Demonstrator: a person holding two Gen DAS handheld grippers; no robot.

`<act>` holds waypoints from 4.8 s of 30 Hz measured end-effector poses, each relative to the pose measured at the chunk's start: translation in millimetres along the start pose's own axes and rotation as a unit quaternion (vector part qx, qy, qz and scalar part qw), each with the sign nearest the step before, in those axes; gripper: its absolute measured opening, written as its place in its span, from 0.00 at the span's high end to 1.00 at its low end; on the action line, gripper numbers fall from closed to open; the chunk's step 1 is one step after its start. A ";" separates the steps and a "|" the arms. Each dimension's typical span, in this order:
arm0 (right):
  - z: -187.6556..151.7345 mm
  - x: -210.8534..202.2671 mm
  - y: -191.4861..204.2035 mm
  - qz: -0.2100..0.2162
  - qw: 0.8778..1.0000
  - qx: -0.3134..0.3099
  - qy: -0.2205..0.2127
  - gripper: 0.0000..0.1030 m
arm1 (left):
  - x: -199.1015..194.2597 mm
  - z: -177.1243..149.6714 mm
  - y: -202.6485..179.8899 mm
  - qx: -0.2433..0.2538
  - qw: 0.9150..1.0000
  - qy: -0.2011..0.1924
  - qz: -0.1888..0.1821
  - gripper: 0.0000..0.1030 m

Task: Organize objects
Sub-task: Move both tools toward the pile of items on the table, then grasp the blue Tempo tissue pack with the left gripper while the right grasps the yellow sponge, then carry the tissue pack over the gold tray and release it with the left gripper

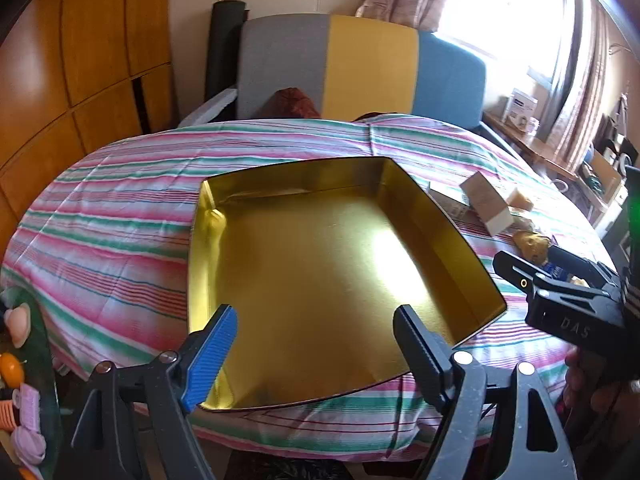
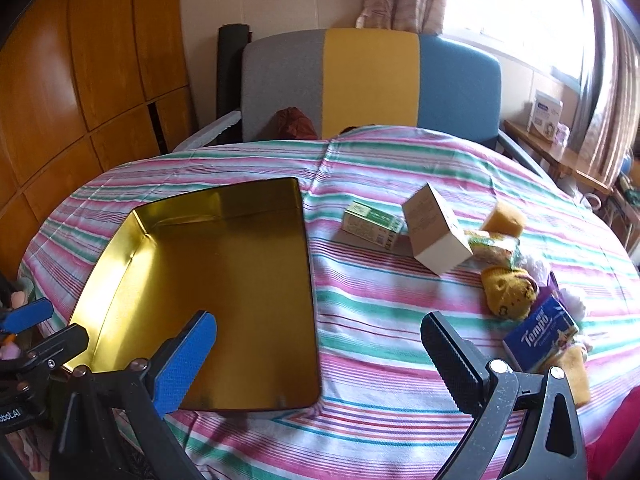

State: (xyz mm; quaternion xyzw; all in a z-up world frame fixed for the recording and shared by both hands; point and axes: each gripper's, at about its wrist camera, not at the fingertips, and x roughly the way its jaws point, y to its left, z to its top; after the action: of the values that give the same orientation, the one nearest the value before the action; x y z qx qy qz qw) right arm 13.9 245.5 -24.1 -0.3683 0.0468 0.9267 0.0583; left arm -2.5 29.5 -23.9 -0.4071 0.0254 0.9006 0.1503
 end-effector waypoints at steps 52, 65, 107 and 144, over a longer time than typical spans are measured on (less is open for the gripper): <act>-44.0 -45.8 -288.2 0.000 0.936 0.352 -0.020 0.00 | 145.3 14.8 -339.5 0.345 0.888 0.115 -0.282 0.31; -42.9 -41.8 -289.2 0.000 0.937 0.350 -0.007 0.00 | 155.0 13.8 -331.0 0.311 0.889 0.138 -0.307 0.48; -26.2 5.4 -230.1 -0.065 0.975 0.132 0.165 0.69 | 96.3 80.7 -10.1 0.006 0.996 0.072 -0.054 0.49; -24.1 6.5 -228.7 -0.056 0.977 0.136 0.155 0.69 | 162.7 104.0 83.5 -0.077 0.988 0.099 0.093 0.46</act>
State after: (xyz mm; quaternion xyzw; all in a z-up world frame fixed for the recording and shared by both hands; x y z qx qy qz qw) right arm 58.1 469.0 -56.0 -0.4980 0.1599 0.8386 0.1521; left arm -203.7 8.1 -81.4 -0.5005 0.0089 0.8651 0.0308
